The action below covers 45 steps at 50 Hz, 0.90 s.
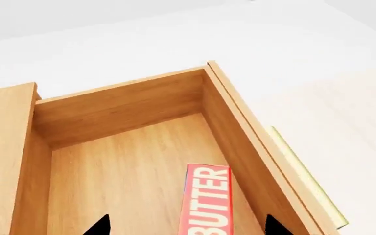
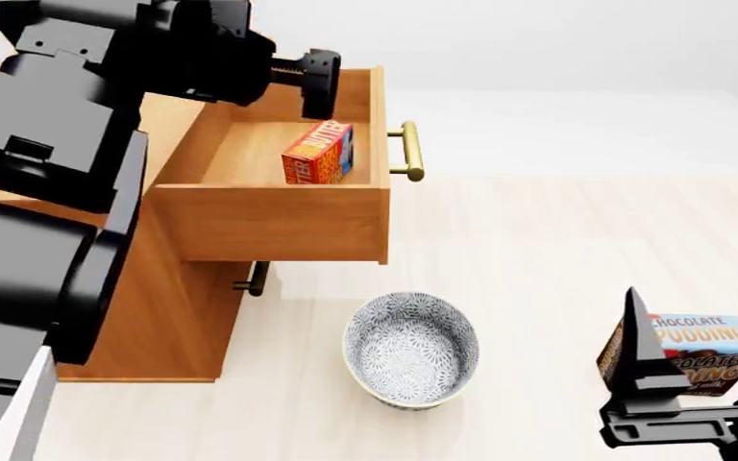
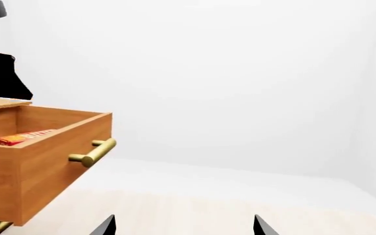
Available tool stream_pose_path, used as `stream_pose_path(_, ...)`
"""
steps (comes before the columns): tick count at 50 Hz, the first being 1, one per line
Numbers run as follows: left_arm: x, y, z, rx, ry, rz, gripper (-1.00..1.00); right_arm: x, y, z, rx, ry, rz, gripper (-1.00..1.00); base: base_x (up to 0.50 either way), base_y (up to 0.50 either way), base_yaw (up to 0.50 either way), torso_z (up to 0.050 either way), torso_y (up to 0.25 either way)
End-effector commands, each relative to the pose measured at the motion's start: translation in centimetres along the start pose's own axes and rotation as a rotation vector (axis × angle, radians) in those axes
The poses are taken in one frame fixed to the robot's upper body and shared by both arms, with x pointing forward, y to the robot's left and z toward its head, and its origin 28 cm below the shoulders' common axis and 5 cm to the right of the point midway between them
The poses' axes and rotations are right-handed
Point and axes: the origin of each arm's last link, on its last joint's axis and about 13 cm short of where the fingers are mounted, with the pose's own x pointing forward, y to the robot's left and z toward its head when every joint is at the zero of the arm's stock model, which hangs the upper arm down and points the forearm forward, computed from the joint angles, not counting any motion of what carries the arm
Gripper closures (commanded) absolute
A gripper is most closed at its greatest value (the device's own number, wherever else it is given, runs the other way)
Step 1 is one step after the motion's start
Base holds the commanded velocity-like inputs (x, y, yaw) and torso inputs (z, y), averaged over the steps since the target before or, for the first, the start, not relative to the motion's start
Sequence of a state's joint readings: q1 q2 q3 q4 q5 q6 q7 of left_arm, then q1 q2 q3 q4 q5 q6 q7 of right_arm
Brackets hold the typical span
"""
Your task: Put the butter at the back in the top drawer of the cabinet and close it.
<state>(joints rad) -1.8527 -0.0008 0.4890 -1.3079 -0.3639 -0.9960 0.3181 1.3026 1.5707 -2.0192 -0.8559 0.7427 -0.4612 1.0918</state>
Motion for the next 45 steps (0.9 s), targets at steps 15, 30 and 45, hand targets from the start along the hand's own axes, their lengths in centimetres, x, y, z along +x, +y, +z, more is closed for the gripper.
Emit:
stream_pose_path(15, -5.0, -5.8, 2.7, 0.098, -0.16, 0.005, -1.0, -0.3, 0.6, 0.8, -0.005, -0.008, 0.014, -1.0, 0.0, 0.0, 0.0, 0.0, 0.0)
stream_pose_path(30, -5.4, -10.9, 1.1, 0.17, -0.165, -0.028, -1.0, -0.4, 0.8, 0.9, -0.009, -0.011, 0.024, -1.0, 0.0, 0.0, 0.0, 0.0, 0.0)
stream_pose_path(45, -3.2, -15.2, -3.0, 0.214, -0.184, 0.015, -1.0, -0.4, 0.5, 0.4, 0.002, -0.007, 0.017, -1.0, 0.0, 0.0, 0.0, 0.0, 0.0)
